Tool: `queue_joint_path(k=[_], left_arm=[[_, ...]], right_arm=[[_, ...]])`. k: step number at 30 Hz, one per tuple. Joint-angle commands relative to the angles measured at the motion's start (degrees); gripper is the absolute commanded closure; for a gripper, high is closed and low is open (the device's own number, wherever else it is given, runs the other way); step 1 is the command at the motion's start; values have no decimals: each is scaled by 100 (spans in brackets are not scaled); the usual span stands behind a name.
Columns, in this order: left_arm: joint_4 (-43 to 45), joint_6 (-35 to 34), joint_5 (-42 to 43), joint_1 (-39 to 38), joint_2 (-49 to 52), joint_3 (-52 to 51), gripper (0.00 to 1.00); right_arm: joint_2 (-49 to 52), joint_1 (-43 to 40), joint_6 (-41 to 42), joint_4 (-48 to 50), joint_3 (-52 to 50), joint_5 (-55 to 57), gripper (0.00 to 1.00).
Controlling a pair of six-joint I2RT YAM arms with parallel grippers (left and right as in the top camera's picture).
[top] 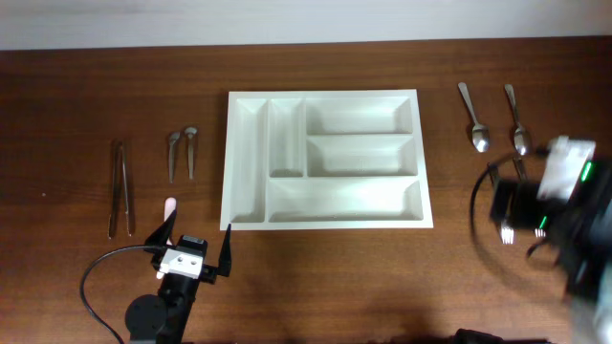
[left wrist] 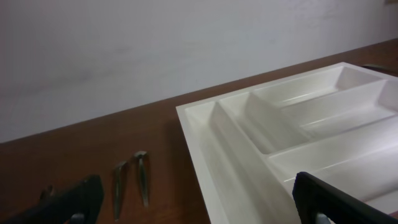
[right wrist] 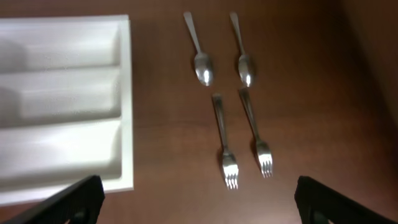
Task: Pack container
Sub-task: 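Move the right gripper over the right-hand forks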
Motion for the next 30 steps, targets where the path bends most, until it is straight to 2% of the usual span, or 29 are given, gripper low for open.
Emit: queue_joint_path(k=[1,4,7,11,18,23,26,30], left_arm=[[-28,-28,-4,-22,-46,-20,1],[-28,-31,-4,-22,-46,-20,1],[-28,-28,-4,-22,-46,-20,1],[-28,-28,-4,-22,-46,-20,1],[-28,-28,-4,-22,-46,-20,1],[-28,-28,-4,-22,-46,-20,1],[-28,-28,-4,-22,-46,-20,1],[-28,-28,-4,-22,-46,-20,1]], right_arm=[[1248,-208,-131,-485,1377,-138,1],[2186,-208,-46,-1045,2361,-61,1],[2927,-210,-138,-1449,2852,640,1],[3585,-212,-199,-1464,2865,1373,1],[4664,-219,-522,-1491,2811,1399,2],[5469,-345,-525,-1351,2811,1032,1],[5764,-437,-824,-1220,2811,597,2],[6033,-514,-1021,-1097,2811,566,1]])
